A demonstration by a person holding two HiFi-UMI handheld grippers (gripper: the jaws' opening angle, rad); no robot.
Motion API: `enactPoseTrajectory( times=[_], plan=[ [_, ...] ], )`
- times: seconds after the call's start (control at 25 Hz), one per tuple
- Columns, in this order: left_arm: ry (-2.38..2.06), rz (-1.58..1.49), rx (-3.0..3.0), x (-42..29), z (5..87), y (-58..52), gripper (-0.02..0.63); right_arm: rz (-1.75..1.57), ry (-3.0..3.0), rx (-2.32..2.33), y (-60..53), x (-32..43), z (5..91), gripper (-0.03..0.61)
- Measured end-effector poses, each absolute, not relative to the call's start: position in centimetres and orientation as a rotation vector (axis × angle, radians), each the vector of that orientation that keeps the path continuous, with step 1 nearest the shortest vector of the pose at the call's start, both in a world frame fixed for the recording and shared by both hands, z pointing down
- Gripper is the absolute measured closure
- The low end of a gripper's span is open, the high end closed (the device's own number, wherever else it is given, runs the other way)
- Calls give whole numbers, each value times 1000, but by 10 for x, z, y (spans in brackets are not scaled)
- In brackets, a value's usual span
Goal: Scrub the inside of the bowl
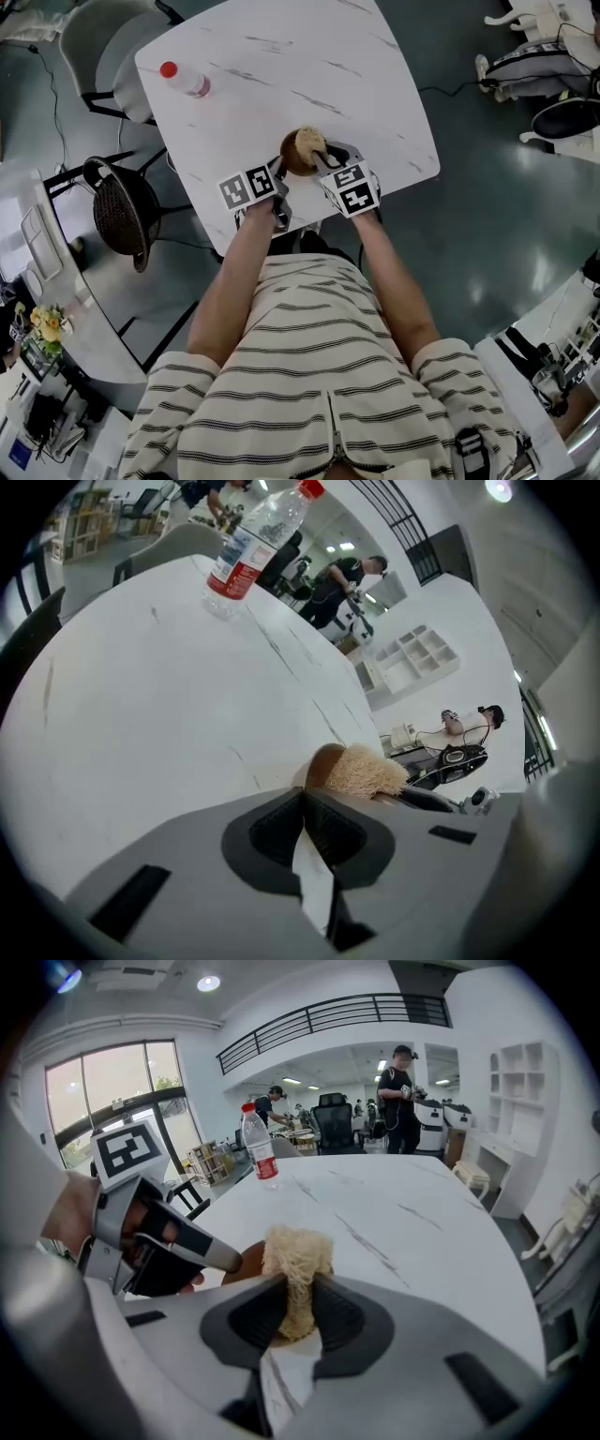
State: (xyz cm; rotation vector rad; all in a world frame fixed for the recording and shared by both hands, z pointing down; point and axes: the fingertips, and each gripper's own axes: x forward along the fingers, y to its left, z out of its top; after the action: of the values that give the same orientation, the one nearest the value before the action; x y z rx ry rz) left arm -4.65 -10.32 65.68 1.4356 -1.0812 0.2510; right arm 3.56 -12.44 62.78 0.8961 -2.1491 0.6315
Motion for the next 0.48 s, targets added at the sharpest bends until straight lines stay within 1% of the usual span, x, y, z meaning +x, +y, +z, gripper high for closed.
enactPoseTrajectory(
  times=[0.48],
  plan=[
    [-1081, 243, 1431, -46, 657, -104, 604, 631, -2165, 911, -139, 22, 625, 491]
  ],
)
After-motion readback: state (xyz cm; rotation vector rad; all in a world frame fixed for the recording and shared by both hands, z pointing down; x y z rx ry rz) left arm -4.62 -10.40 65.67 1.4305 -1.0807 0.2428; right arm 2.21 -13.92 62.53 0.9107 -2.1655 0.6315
